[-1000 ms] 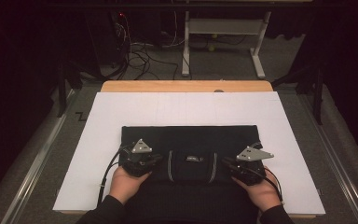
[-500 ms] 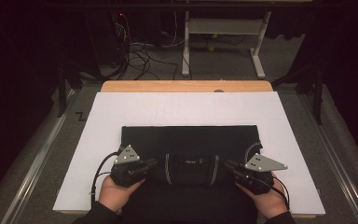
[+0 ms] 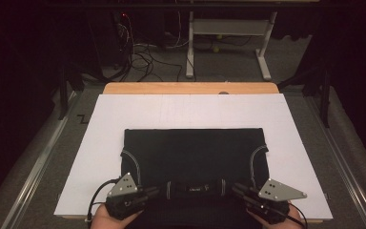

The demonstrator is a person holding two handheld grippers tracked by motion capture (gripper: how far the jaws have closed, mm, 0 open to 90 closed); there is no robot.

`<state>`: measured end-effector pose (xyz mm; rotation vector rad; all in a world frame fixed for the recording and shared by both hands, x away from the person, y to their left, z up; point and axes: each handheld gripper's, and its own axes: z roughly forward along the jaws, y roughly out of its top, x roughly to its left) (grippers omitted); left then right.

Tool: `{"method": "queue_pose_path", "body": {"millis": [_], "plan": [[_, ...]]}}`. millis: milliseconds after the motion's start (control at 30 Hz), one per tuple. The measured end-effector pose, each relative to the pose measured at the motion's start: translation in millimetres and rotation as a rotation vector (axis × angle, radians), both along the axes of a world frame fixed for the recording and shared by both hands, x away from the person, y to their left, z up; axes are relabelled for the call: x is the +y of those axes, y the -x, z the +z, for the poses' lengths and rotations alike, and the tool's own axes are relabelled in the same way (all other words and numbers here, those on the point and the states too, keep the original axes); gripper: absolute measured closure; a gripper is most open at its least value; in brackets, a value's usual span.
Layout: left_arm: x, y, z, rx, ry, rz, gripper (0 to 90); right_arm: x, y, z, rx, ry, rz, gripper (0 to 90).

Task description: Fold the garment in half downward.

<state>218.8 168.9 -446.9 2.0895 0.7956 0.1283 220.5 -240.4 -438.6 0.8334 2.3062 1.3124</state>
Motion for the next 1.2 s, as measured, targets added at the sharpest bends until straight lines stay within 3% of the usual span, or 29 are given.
{"method": "queue_pose_path", "body": {"millis": [167, 267, 333, 500, 700, 967, 1200], "plan": [[1.5, 9.7, -7.5, 0.032, -0.009, -0.019, 77.4, -2.9, 12.8, -7.2, 0.031, 0.024, 0.017, 79.3], [4.4, 14.7, -8.4, 0.039, -0.005, -0.02, 77.2, -5.4, 18.1, -9.7, 0.052, 0.019, 0.022, 76.8], [7.0, 17.7, -7.8, 0.042, 0.006, -0.019, 71.8, -7.9, 22.4, -10.0, 0.062, 0.003, 0.031, 75.5], [12.5, 18.8, -6.0, 0.006, 0.017, 0.02, 64.1, -10.8, 27.6, -8.7, 0.054, -0.011, 0.024, 69.6], [21.2, 8.9, -10.7, -0.014, 0.034, 0.097, 47.9, -14.2, 17.7, -12.4, 0.057, -0.015, -0.04, 56.5], [35.9, -12.4, -16.9, -0.038, 0.057, 0.174, 35.6, -25.5, -3.6, -18.5, 0.062, -0.051, -0.163, 36.0], [53.0, -34.9, -20.1, -0.036, 0.071, 0.257, 24.3, -33.1, -26.7, -20.6, 0.057, -0.087, -0.248, 20.5]]}}
